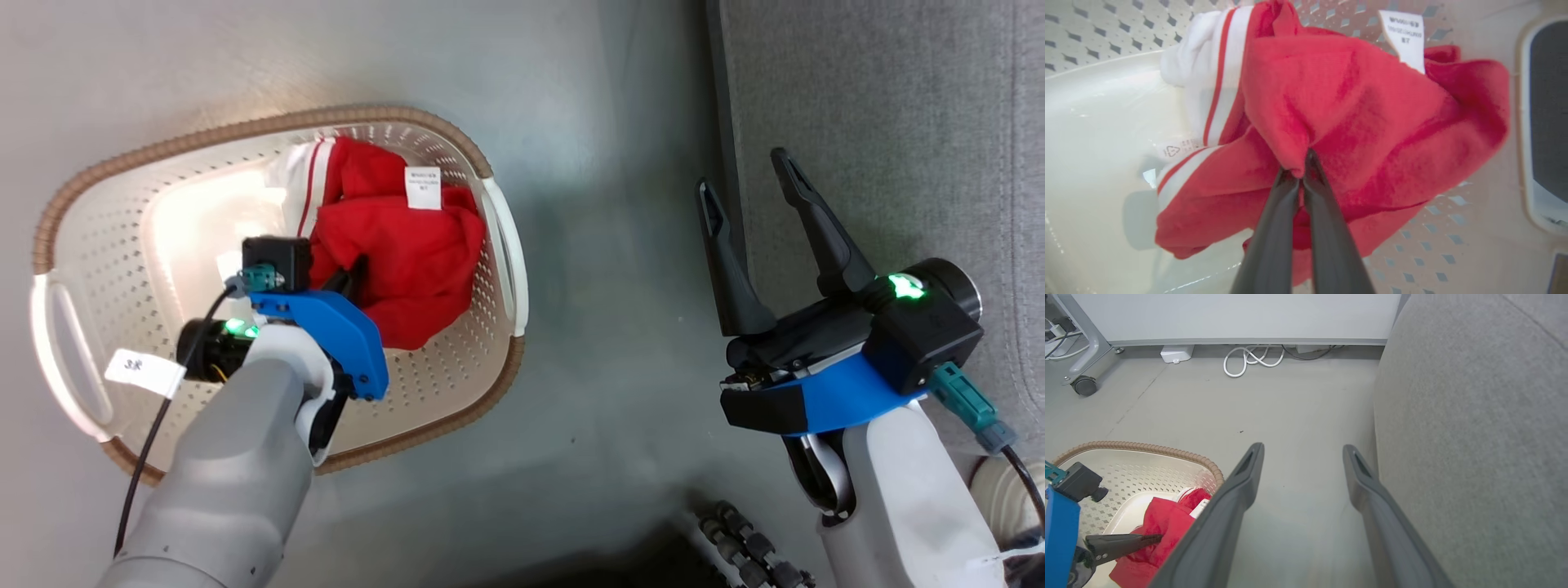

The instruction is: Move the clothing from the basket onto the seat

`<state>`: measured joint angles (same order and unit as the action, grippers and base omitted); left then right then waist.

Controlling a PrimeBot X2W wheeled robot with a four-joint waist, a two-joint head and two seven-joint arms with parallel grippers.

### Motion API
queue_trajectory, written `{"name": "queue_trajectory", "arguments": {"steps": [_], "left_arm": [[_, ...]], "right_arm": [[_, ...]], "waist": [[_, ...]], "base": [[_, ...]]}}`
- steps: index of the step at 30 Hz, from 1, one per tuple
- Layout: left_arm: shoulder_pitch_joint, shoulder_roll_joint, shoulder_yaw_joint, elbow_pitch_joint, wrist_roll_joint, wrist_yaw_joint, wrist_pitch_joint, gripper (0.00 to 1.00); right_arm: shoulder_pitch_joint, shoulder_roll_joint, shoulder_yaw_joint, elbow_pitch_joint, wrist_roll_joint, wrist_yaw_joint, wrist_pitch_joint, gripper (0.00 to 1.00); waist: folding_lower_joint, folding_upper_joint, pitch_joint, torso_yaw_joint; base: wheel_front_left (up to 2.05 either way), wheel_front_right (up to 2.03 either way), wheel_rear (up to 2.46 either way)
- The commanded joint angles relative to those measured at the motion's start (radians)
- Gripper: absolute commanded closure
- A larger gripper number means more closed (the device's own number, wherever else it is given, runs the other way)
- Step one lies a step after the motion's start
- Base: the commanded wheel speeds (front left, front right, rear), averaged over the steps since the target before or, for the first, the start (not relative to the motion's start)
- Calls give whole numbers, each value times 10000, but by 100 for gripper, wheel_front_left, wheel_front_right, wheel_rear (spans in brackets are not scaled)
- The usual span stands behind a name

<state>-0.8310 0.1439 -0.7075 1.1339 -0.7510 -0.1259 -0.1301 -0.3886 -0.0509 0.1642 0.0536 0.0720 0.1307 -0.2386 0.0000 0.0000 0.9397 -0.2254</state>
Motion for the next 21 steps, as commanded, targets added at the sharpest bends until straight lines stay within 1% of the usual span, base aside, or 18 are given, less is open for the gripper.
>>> {"name": "queue_trajectory", "arguments": {"steps": [1,8,12,21], "left_arm": [[89,-21,-98,-65,-106,-69,-82,100],[622,-207,-567,-298,-677,-69,-353,100],[1116,-300,-1031,-622,-943,-70,-601,100],[2112,-137,-2091,-1410,-1307,-70,-1161,100]], "right_arm": [[-177,9,19,50,-92,1,11,0],[-145,6,84,292,-271,3,146,0],[103,4,93,511,-411,1,268,0],[1068,1,-4,984,-627,1,689,0]], "waist": [[0,0,-310,139],[0,0,-1719,591],[0,0,-2873,902],[0,0,-5444,1526]], "base": [[0,0,0],[0,0,0],[0,0,0],[0,0,0]]}}
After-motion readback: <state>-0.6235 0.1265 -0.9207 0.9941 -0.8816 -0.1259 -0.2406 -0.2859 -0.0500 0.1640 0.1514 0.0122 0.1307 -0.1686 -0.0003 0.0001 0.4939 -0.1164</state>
